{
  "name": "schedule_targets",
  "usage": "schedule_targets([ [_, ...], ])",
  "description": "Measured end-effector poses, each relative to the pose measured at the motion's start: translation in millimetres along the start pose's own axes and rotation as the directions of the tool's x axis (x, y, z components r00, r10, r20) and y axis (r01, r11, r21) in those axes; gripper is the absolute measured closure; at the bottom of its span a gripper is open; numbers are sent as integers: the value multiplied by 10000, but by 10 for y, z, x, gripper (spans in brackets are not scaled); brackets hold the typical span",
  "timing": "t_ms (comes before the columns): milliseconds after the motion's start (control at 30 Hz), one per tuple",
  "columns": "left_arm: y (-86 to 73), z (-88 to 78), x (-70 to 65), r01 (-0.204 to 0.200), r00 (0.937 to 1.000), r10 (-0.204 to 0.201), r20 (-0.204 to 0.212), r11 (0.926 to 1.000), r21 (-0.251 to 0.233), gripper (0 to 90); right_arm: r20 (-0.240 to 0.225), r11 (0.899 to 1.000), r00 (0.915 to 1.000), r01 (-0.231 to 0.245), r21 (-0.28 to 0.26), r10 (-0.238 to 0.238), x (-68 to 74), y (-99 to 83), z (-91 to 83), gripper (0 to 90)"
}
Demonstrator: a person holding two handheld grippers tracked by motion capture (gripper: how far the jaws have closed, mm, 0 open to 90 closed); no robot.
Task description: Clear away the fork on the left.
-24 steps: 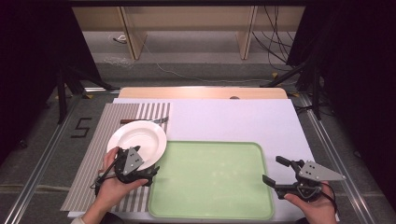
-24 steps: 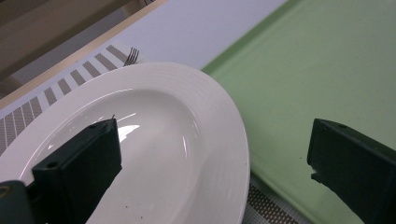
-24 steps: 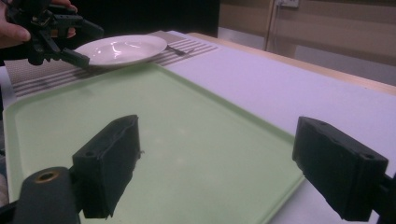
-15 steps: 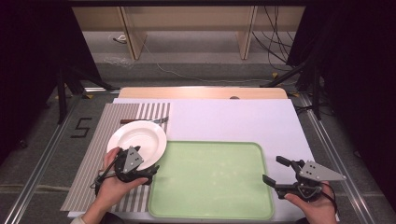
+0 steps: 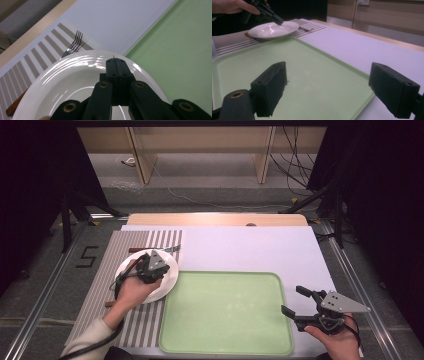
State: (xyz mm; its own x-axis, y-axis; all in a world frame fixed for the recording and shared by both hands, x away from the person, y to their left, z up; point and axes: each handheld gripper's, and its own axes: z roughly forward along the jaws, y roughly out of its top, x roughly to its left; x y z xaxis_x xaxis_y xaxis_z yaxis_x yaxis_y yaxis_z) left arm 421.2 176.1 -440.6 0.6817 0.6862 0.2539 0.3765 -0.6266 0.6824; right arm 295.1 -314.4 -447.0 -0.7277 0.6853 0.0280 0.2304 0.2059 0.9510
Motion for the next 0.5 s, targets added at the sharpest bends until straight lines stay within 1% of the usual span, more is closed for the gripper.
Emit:
schedule_targets([
  [33, 44, 58, 55, -231, 9997, 230, 20, 9995, 203, 896, 8, 10000, 10000, -9, -10, 9, -1, 0, -1, 162],
  [67, 88, 119, 112, -573, 9983, 569, 103, 9972, 490, 896, 9, 10000, 10000, -31, -64, 32, -1, -1, -1, 162],
  [100, 127, 179, 177, -1040, 9943, 1026, 278, 9932, 531, 896, 11, 10000, 10000, -43, -77, 43, -1, -1, -2, 162],
  [133, 166, 238, 239, -976, 9951, 959, 250, 9920, 799, 896, 14, 10000, 10000, -49, -68, 49, -2, -2, -1, 162],
  [167, 229, 331, 351, -1229, 9921, 1194, 379, 9863, 1105, 896, 15, 10000, 10000, -53, -44, 53, -3, -1, -1, 162],
  [200, 229, 331, 351, -1229, 9921, 1194, 379, 9863, 1105, 896, 15, 10000, 10000, -53, -44, 53, -3, -1, -1, 162],
  [233, 271, 390, 427, -1174, 9927, 1130, 422, 9854, 1231, 896, 17, 10000, 10000, -63, -61, 64, -4, -1, 3, 162],
  [267, 296, 421, 468, -1256, 9917, 1206, 439, 9826, 1366, 897, 18, 10000, 10000, -65, -58, 65, -4, -2, 2, 162],
  [300, 337, 472, 529, -1456, 9891, 1395, 481, 9753, 1663, 896, 23, 10000, 10000, -74, -50, 74, -6, -3, 1, 162],
  [333, 386, 540, 599, -1568, 9873, 1486, 560, 9686, 1929, 897, 31, 10000, 10000, -75, -56, 75, -8, -3, 0, 162],
  [367, 386, 540, 599, -1568, 9873, 1486, 560, 9686, 1929, 897, 31, 10000, 10000, -75, -56, 75, -8, -3, 0, 162],
  [400, 420, 595, 646, -1870, 9820, 1765, 676, 9590, 2130, 897, 33, 9999, 10000, -81, -66, 81, -10, -3, 0, 162],
  [433, 436, 619, 666, -2066, 9782, 1963, 680, 9529, 2221, 897, 37, 9999, 10000, -80, -68, 81, -13, -4, 1, 162],
  [500, 471, 674, 713, -2258, 9739, 2125, 800, 9442, 2397, 897, 85, 9999, 10000, -52, -109, 53, -10, 1, -9, 163],
])
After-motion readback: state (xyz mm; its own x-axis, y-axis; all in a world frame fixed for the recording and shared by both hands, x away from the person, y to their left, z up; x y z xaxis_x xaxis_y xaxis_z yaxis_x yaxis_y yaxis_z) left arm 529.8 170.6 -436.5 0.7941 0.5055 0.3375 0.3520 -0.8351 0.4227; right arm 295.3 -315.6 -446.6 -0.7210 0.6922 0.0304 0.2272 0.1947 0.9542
